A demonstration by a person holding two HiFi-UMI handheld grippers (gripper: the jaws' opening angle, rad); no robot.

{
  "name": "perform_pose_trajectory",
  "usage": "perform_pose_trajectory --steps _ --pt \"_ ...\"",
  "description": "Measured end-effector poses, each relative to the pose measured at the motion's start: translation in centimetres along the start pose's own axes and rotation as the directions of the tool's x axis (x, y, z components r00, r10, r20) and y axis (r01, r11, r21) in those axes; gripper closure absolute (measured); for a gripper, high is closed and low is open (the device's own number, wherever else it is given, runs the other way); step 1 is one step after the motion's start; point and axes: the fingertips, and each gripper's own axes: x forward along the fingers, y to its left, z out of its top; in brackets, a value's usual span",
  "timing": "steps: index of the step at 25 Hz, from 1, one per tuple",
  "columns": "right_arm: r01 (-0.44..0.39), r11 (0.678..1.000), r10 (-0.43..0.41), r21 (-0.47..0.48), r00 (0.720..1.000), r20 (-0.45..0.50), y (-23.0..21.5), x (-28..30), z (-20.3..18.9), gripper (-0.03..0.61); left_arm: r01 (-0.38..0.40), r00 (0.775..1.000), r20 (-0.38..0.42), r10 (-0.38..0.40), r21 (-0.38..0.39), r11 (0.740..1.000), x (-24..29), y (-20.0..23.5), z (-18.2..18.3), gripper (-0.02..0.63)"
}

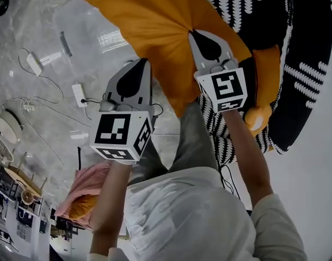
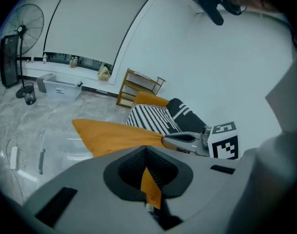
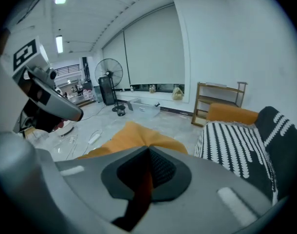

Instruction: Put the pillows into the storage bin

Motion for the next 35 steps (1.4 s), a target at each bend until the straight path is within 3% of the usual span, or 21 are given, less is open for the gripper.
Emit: perform_pose_trajectory --steps 5,12,21,23,25,27,28,31,35 --pt "-0.160 0.975 0.159 -0.156 0.987 -0.017 6.5 3.7 2.9 0.565 -0.035 0.999 0.010 0.035 -0.051 0.998 -1.5 4.5 0.3 0.604" --pt "-0.363 0.869 0.343 -0.335 0.932 -0.120 12.9 9.3 4.0 0.565 -0.070 0.997 0.022 0.073 -0.122 0.990 -2.6 10.3 -0.1 0.604" --pt "-0.574 0.611 0.502 -0.545 0.813 -0.294 19.5 18.4 2.4 0.565 -0.167 0.985 0.011 0.174 -0.239 0.957 -3.3 19.8 -3.1 0.604" --pt "-0.624 0.525 0.535 -0.579 0.771 -0.345 20.9 19.2 1.6 0.565 -0.180 0.982 0.009 0.189 -0.262 0.948 -3.7 21.2 -3.8 0.604" --pt "-0.660 0.415 0.550 -0.627 0.730 -0.405 21.8 20.0 0.1 0.565 -0.192 0.979 0.007 0.202 -0.286 0.939 -3.7 22.5 -4.6 0.604" --pt "-0.669 0.317 0.539 -0.672 0.711 -0.452 22.1 21.1 -2.1 0.565 -0.198 0.978 0.006 0.210 -0.303 0.932 -3.5 23.6 -5.3 0.604" --pt "-0.671 0.287 0.529 -0.684 0.706 -0.471 22.2 21.8 -3.2 0.564 -0.200 0.977 0.004 0.211 -0.309 0.930 -3.4 24.0 -5.7 0.604" --pt "-0.680 0.249 0.490 -0.689 0.703 -0.516 21.8 24.3 -6.5 0.563 -0.197 0.978 -0.006 0.207 -0.323 0.926 -2.9 24.9 -6.6 0.604" --pt "-0.707 0.249 0.434 -0.662 0.692 -0.576 20.8 26.6 -10.6 0.563 -0.188 0.981 -0.013 0.195 -0.330 0.925 -2.2 25.6 -7.1 0.604"
